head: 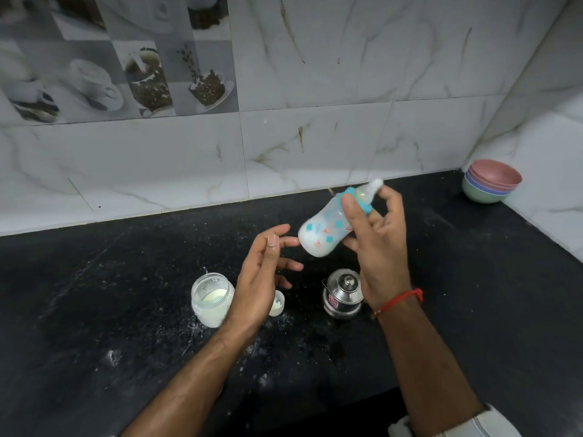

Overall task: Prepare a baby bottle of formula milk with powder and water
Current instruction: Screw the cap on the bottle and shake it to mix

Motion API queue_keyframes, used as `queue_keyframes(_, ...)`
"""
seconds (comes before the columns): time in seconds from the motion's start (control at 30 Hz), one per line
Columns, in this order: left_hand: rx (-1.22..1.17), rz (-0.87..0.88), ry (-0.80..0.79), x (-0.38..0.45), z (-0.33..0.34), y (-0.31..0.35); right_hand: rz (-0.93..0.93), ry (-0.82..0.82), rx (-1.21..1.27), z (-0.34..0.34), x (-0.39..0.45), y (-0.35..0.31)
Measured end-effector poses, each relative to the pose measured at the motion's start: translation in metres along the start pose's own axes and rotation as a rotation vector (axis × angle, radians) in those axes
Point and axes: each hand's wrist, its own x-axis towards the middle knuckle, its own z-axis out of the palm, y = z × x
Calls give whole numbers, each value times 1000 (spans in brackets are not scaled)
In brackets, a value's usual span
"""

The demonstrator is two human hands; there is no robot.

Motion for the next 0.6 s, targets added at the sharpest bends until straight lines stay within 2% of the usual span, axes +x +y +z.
queue_keyframes(0.13,-28,12,-59,-1,5,8,-112,-75,-187,4,0,-10)
queue_keyframes(0.33,-52,39,-150,0,17,14,-160,-117,-228,10,-1,-26)
queue_keyframes(0.6,-237,38,-173,3,17,17,-62,-214,-20,5,2,-37)
